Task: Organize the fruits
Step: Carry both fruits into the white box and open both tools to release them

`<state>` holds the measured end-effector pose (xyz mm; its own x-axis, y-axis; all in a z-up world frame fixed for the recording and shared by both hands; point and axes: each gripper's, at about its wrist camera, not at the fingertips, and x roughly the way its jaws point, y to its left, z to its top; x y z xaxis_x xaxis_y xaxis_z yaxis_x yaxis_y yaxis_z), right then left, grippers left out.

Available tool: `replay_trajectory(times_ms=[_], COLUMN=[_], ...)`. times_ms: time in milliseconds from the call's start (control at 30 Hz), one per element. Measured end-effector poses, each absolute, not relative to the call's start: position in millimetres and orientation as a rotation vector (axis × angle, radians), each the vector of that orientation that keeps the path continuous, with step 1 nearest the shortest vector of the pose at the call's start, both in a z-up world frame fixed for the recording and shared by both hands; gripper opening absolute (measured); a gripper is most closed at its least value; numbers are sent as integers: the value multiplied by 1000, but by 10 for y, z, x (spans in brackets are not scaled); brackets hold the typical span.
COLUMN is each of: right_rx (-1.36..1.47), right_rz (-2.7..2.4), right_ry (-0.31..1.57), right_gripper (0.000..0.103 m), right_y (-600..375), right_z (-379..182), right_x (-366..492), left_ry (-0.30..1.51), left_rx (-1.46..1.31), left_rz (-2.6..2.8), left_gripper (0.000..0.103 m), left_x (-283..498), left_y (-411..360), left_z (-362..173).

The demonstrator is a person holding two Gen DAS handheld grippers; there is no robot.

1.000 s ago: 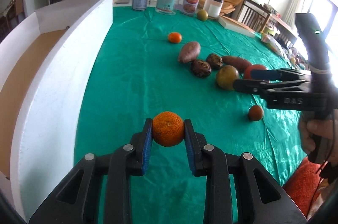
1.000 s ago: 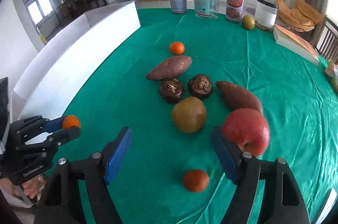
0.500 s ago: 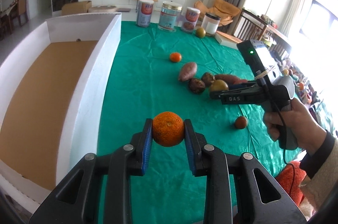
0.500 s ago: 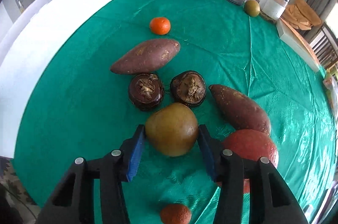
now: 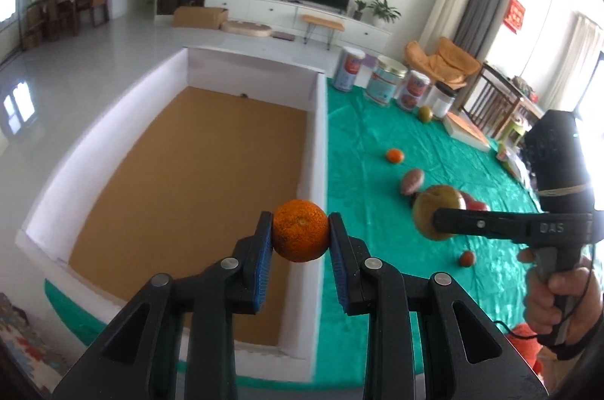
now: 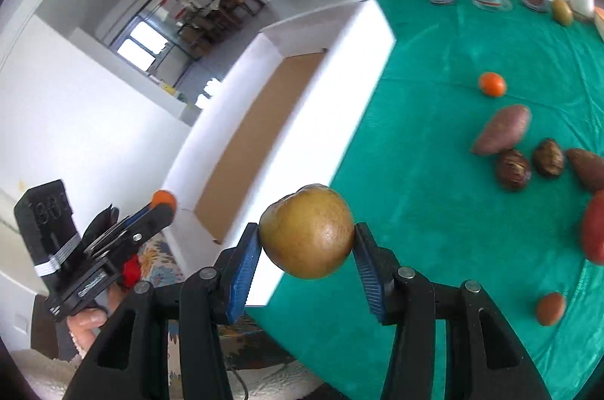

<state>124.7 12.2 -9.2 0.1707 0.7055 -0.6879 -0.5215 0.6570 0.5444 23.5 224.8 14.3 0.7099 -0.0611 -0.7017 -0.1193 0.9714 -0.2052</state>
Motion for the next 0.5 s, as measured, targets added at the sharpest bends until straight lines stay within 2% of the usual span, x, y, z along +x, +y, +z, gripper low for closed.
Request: replay_trajectory(times_ms=[200, 400, 467, 500], right_rx=[10, -59, -9, 22], right_rz=[981, 919, 917, 916], right_ry=[1085, 1145, 1127, 1105], right_gripper=[50, 52, 58, 67], right_y=[1261, 1669, 1609, 1533], right_z=[-141, -495, -459, -399], right_x=[1063, 1169, 1184, 1196], left_ry=[858, 929, 933, 926], left_rx=[-235, -246, -255, -264], left_rz=[214, 261, 286, 295], left_gripper=[29, 30, 45, 63], left_x=[249, 230, 215, 200], left_y=[2740, 2898, 2913, 2905], left_z=[-223, -521, -554, -544])
